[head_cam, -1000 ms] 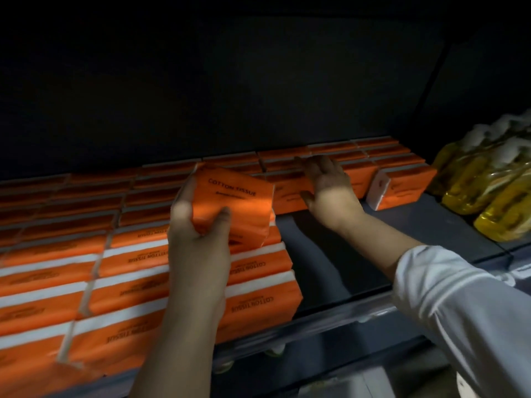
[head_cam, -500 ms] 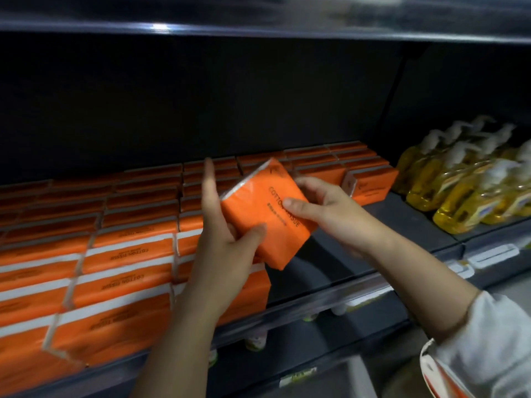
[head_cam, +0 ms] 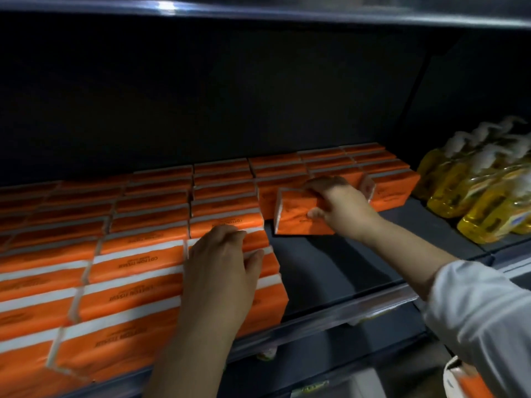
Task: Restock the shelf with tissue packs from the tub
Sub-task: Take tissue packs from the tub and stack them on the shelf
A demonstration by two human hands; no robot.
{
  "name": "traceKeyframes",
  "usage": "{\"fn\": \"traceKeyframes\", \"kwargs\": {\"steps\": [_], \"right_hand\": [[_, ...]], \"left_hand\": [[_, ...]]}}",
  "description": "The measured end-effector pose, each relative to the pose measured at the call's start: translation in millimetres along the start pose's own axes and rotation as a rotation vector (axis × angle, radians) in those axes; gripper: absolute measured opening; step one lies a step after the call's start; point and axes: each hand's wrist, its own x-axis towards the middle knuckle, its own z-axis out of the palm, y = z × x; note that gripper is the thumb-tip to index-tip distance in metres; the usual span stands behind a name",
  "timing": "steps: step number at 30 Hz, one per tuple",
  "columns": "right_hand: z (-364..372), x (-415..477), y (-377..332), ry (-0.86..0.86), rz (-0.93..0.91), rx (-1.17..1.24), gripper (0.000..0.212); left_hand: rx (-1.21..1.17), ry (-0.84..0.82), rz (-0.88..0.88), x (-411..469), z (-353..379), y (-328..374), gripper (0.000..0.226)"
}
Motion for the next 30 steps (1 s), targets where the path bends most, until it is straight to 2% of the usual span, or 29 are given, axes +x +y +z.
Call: {"fn": "traceKeyframes", "kwargs": {"steps": [5,10,15,18,21,24,26,30], "right_hand": [[14,30,-16,-0.003,-0.069,-0.103,0.056],[23,34,-22,0.026,-0.028,-0.226,0.052],[29,26,-20,0.044,-0.028,-0.150,0.058],[24,14,-15,0.116,-0.028,-0.061,0.059],[19,-17,1,0.218,0.039,0.025,0.055],[13,-73,32,0.235,0.112,0.087,0.051],[13,-120,59,0.183,0.179,0.060,0.050],[17,-214,109,0.101,0.319,0.076,0.047]], "left_hand": [[-0.032,0.006,-0.004,1,-1,-3,0.042],[-0.041,0.009,-0.008,2,-1,-2,0.040],[-0.044,0.000,-0.003,1,-3,-1,0.043],[-0.072,0.060,0.022,1,-4,0,0.041],[-0.121,0.175,0.141,-1,-3,12,0.034],[-0.111,0.211,0.355,-8,9,38,0.030],[-0.086,0.161,0.494,-17,28,58,0.033],[-0.054,-0.100,0.704,-45,72,99,0.035]]}}
